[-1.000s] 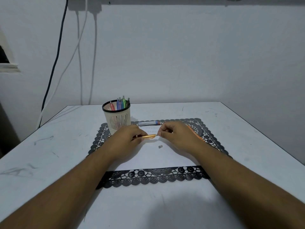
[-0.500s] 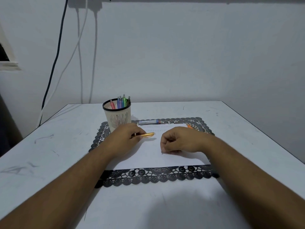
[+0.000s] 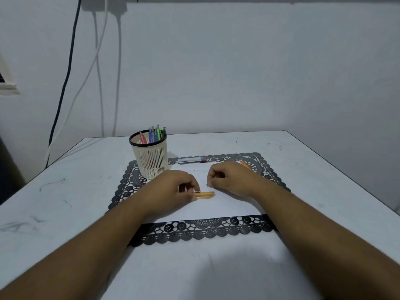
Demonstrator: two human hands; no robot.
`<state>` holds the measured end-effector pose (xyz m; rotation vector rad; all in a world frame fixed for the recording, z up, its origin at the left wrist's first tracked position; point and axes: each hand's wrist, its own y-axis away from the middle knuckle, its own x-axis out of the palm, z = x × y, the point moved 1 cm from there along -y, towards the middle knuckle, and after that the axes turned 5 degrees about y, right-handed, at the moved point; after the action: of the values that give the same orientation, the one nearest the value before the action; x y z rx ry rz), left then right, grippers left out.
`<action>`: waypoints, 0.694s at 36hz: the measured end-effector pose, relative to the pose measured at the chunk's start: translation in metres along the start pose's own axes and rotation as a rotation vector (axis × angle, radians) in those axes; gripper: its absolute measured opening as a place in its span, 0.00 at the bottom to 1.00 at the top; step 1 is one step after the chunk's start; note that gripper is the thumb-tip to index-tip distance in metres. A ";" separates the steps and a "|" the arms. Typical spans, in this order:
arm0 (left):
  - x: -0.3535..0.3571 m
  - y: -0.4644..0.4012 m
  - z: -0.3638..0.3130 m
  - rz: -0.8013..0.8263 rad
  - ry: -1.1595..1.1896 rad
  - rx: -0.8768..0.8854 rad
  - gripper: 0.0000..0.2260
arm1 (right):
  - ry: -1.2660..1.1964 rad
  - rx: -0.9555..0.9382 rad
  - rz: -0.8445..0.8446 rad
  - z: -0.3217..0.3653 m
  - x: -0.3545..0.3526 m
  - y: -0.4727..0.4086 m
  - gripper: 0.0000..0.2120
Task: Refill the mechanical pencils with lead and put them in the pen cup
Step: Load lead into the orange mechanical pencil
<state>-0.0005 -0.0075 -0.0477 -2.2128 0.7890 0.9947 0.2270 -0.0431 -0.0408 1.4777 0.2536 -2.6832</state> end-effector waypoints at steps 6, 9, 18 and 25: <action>0.011 -0.002 -0.007 -0.030 -0.086 0.022 0.03 | -0.060 0.015 -0.009 0.003 0.001 0.002 0.02; 0.014 -0.004 -0.009 -0.044 -0.138 0.017 0.04 | -0.072 0.015 -0.007 0.002 0.002 0.002 0.03; -0.002 -0.004 0.010 0.018 -0.112 -0.048 0.04 | -0.227 0.038 0.009 0.001 0.003 0.002 0.04; 0.000 -0.005 0.011 -0.001 -0.070 -0.060 0.02 | -0.573 0.107 0.026 -0.012 0.004 0.000 0.08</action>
<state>-0.0021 0.0034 -0.0527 -2.2159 0.7359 1.1029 0.2351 -0.0411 -0.0506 0.6626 0.0519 -2.9850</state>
